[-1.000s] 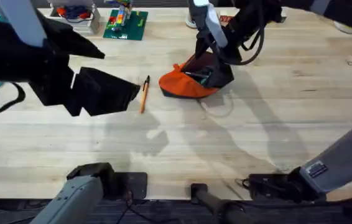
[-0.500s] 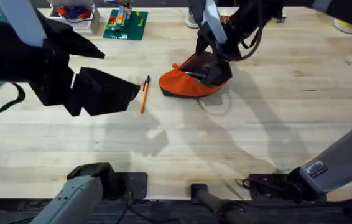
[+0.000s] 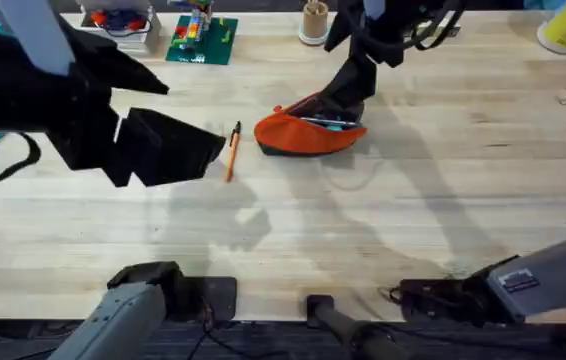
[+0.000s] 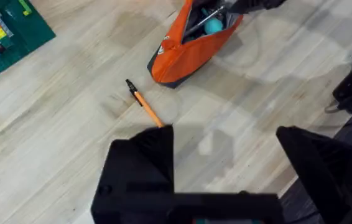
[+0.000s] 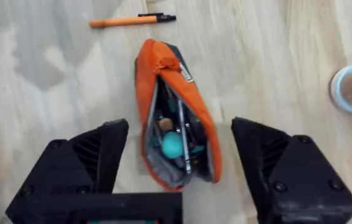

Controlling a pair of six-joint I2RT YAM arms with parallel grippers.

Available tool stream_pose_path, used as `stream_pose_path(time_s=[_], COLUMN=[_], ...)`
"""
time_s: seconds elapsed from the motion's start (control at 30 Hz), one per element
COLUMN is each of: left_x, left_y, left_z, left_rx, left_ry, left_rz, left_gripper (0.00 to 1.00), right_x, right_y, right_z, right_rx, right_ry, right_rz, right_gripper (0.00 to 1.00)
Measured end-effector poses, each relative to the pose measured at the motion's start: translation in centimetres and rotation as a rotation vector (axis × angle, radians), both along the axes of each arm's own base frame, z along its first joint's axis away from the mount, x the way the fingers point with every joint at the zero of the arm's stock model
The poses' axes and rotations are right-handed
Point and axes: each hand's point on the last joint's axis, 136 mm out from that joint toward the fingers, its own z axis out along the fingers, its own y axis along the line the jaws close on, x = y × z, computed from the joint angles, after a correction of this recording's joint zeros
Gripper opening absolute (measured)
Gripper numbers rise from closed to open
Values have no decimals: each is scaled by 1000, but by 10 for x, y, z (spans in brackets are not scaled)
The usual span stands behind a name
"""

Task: Unzip the bag, pick up the pens from the table one at a time and place them inside, then zip the bag closed.

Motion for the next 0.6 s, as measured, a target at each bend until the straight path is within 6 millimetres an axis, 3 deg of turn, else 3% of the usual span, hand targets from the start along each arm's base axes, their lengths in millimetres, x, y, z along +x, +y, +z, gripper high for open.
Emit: stream_pose_path(time_s=[0.17,0.43,0.6], left_x=[0,1,1], left_y=[2,5,5], left_z=[-1,-3,-3], left_rx=[15,30,32], left_ry=[2,4,4], left_rz=[8,16,17], left_gripper=[993,993,993], right_x=[-16,-41,-52], right_y=[-8,-44,-56], right_z=[6,23,30], right_rx=[-17,-151,-189], right_ry=[55,28,25], right_rz=[-42,-116,-142], right_gripper=[997,997,997])
